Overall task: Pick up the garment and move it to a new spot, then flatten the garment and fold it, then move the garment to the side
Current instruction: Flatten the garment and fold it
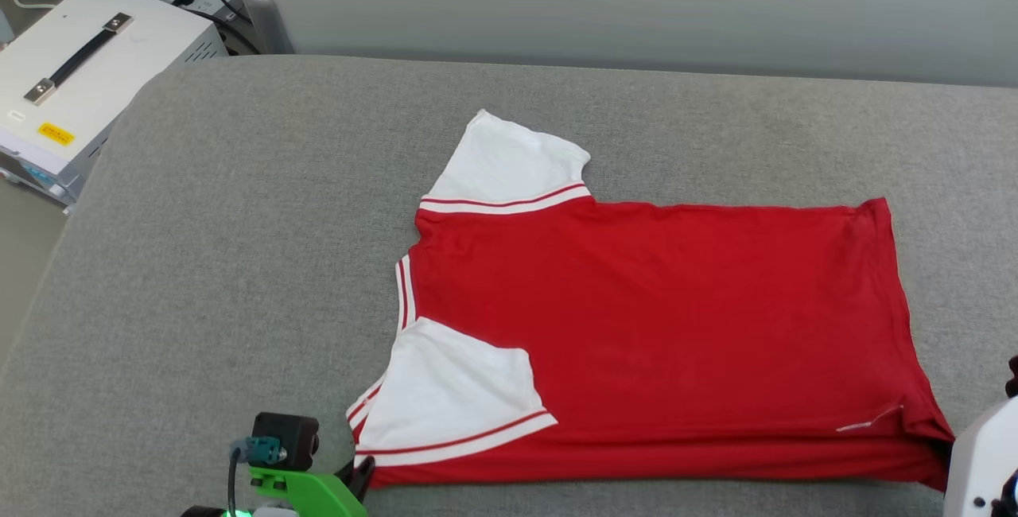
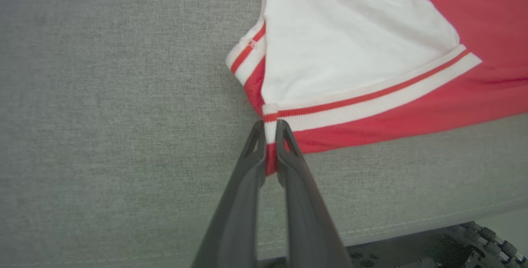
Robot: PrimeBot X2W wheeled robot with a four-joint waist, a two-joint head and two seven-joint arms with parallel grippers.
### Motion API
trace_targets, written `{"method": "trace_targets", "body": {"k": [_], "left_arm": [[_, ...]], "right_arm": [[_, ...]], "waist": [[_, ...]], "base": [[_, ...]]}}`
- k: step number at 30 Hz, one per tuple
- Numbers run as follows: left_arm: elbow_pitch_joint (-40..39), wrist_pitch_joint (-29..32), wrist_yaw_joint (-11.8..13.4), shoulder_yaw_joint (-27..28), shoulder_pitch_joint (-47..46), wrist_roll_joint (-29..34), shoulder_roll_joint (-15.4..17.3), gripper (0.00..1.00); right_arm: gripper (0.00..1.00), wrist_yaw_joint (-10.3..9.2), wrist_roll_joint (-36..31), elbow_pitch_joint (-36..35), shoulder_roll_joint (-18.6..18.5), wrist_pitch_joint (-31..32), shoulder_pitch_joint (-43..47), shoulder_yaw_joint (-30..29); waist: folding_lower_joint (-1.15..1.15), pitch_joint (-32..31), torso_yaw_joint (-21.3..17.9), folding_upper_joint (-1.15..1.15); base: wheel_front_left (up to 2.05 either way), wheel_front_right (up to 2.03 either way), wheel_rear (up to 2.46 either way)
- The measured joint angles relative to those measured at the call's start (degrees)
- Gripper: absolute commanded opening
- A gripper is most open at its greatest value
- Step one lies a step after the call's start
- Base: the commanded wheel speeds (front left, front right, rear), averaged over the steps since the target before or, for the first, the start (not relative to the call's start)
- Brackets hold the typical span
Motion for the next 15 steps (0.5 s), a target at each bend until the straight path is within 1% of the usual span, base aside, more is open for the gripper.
{"method": "trace_targets", "body": {"k": [2, 6, 7, 8, 9, 10, 13, 15], "left_arm": [[0.57, 0.36, -0.08, -0.48, 0.6, -0.12, 0.0, 0.0], [2.12, 0.42, -0.08, -1.77, 0.78, 0.48, 0.11, 0.0], [2.46, 0.41, -0.08, -1.96, 0.76, 0.54, 0.03, 0.07], [2.82, 0.34, -0.08, -2.07, 0.74, 0.54, -0.13, 0.63], [3.16, 0.16, -0.08, -2.2, 0.69, 0.67, -0.26, 1.0], [3.41, -0.18, 0.02, -2.21, 0.65, 0.98, -0.35, 1.0], [4.13, -2.11, 0.24, -1.91, 0.5, 1.64, -0.44, 1.0], [4.12, -4.55, 0.24, -1.51, 0.01, 1.94, -0.91, 1.0]], "right_arm": [[0.0, 0.0, -0.01, -0.92, 0.92, 1.35, 1.68, -0.52], [0.0, 0.0, -0.18, -0.85, 2.11, 1.56, 2.9, -0.34], [0.0, 0.0, -0.64, -0.57, 2.08, 1.34, 3.19, -0.04], [0.0, 0.0, -1.09, -0.16, 2.09, 0.82, 3.36, 0.13], [0.79, 0.0, -1.42, 0.27, 2.16, 0.01, 3.38, 0.16], [1.0, 0.0, -1.6, 0.55, 2.29, -0.7, 3.37, 0.11], [1.0, -0.02, -1.69, 1.08, 2.34, -3.39, 3.27, 0.34], [1.0, -0.05, -1.65, 1.0, 2.26, -5.32, 3.03, 0.44]], "waist": [[0.0, -0.05, -0.03, 0.0], [0.0, -0.11, -0.18, 0.0], [0.0, -0.12, -0.19, 0.0], [0.0, -0.13, -0.18, 0.0], [0.0, -0.13, -0.17, 0.0], [0.0, -0.14, -0.17, 0.0], [0.0, -0.23, -0.25, 0.0], [0.0, -0.48, -0.33, 0.0]], "base": [[0.0, 0.0, 0.0], [0.0, 0.0, 0.0], [0.0, 0.0, 0.0], [0.0, 0.0, 0.0], [0.0, 0.0, 0.0], [0.0, 0.0, 0.0], [0.0, 0.0, 0.0], [0.0, 0.0, 0.0]]}}
